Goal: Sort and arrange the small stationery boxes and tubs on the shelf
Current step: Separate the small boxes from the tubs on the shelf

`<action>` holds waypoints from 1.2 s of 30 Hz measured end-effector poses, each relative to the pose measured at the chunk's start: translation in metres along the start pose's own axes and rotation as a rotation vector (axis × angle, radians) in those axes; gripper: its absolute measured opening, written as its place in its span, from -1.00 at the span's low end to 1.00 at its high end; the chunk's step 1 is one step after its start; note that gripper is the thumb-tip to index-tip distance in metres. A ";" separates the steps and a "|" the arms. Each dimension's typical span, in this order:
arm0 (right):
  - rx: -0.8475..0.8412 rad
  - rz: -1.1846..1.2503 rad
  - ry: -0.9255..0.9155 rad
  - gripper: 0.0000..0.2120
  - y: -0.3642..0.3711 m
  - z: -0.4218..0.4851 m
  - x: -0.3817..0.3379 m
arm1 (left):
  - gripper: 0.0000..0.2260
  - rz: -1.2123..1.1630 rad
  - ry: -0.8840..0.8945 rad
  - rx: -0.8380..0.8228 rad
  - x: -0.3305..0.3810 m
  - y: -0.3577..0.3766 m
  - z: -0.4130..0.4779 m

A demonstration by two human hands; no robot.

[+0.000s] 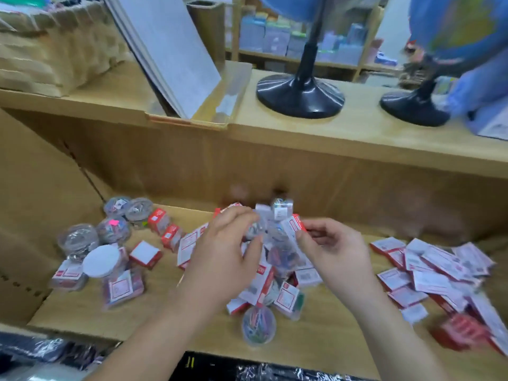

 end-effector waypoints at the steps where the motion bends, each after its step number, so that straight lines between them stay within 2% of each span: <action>1: 0.042 0.010 0.019 -0.88 -0.018 -0.004 0.006 | -0.72 -0.052 0.042 -0.041 0.021 0.014 -0.002; 7: 0.237 -0.105 0.153 -0.87 -0.131 -0.035 0.048 | -0.56 -0.054 0.168 -0.361 0.096 0.101 -0.017; 11: 0.289 -0.420 0.228 -0.98 -0.203 -0.044 0.074 | -0.57 -0.041 0.264 -0.507 0.133 0.146 -0.038; 15: 0.335 -0.679 0.191 -0.88 -0.248 -0.032 0.063 | -0.54 -0.023 0.250 -0.598 0.145 0.176 -0.046; 19: 0.376 -0.954 -0.066 -0.90 -0.254 -0.009 0.046 | -0.48 -0.032 0.221 -0.557 0.145 0.179 -0.047; 23: 0.266 -1.068 0.023 -0.83 -0.243 -0.004 0.073 | -0.52 -0.088 0.203 -0.517 0.138 0.163 -0.049; 26: 0.323 -1.041 -0.096 -0.84 -0.219 -0.002 0.054 | -0.61 -0.100 0.169 -0.438 0.124 0.142 -0.044; 28: 0.204 -0.949 -0.160 -0.87 -0.180 0.008 0.044 | -0.69 -0.111 0.144 -0.356 0.114 0.125 -0.040; 31: -0.081 -0.734 -0.074 -0.80 -0.108 0.029 0.051 | -0.80 -0.077 0.127 -0.206 0.099 0.093 -0.032; 34: -0.239 -0.813 -0.110 -0.70 -0.053 0.050 0.064 | -0.86 0.031 0.124 -0.056 0.081 0.059 -0.033; 36: -0.304 -0.871 -0.061 -0.62 -0.032 0.061 0.071 | -0.84 0.054 0.091 0.025 0.062 0.038 -0.040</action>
Point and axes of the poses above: each hand's wrist, its own z-axis towards the middle knuckle, its own y-axis out of the palm, x = y × z, the point moved 7 cm from there along z, towards the middle knuckle, and after that the axes turned 14 degrees about z, right-handed, at the moved point
